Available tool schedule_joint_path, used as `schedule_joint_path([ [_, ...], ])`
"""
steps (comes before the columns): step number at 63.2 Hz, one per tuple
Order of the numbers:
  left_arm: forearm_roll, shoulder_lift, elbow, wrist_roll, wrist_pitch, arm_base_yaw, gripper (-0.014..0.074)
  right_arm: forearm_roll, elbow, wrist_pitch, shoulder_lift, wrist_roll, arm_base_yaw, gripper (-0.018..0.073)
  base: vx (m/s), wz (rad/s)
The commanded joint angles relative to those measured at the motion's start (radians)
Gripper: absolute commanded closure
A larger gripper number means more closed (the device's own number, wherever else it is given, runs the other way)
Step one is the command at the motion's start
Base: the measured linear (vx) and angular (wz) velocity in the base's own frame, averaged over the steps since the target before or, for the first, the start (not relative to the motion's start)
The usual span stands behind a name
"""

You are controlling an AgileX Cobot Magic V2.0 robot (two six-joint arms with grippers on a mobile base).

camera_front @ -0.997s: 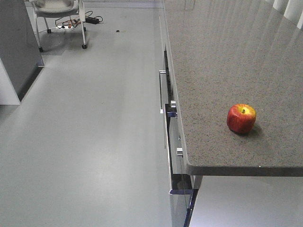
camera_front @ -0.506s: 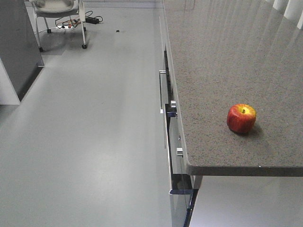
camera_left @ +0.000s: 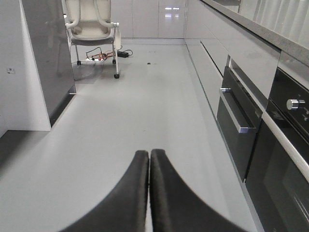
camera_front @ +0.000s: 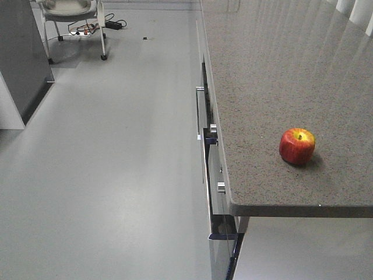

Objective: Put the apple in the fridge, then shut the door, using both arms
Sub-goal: 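Lower the right gripper over the apple and close on it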

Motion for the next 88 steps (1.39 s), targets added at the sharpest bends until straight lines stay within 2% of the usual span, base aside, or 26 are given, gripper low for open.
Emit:
schedule_joint_path([
  [1,-0.001,-0.017,0.021,-0.002,-0.078,0.0,0.0603,0.076,-0.091,0.06,0.112,-0.108,-0.004,0.0566,0.0,0.0],
  [10,-0.001,-0.017,0.021,-0.002,-0.078,0.0,0.0603,0.15,-0.147,0.102,0.252,-0.204,-0.004,0.055,0.0,0.0],
  [16,-0.001,-0.017,0.021,-0.002,-0.077,0.0,0.0603,0.169,-0.17,0.094,0.333,-0.233,-0.004,0.0497,0.0,0.0],
  [25,-0.001,-0.017,0.021,-0.002,-0.077,0.0,0.0603,0.173,-0.185,0.05,0.423,-0.234,-0.004,0.0295,0.0,0.0],
  [31,-0.001,-0.017,0.021,-0.002,-0.077,0.0,0.0603,0.173,-0.185,0.001,0.477,-0.234,-0.004,0.0109,0.0,0.0],
  [38,-0.001,-0.017,0.021,-0.002,-0.077,0.0,0.0603,0.175,-0.195,-0.056,0.547,-0.238,-0.004,-0.006,0.0,0.0],
  [45,-0.001,-0.017,0.021,-0.002,-0.077,0.0,0.0603,0.176,-0.235,-0.055,0.631,-0.238,-0.004,-0.0149,0.0,0.0],
  [57,-0.001,-0.017,0.021,-0.002,-0.077,0.0,0.0603,0.179,-0.346,-0.03,0.772,-0.243,-0.002,-0.016,0.0,0.0],
  [70,-0.001,-0.017,0.021,-0.002,-0.077,0.0,0.0603,0.234,-0.463,-0.006,0.91,-0.337,-0.002,-0.0141,0.0,0.0],
  [88,-0.001,-0.017,0.021,-0.002,-0.077,0.0,0.0603,0.235,-0.593,0.007,1.068,-0.364,-0.002,-0.0125,0.0,0.0],
])
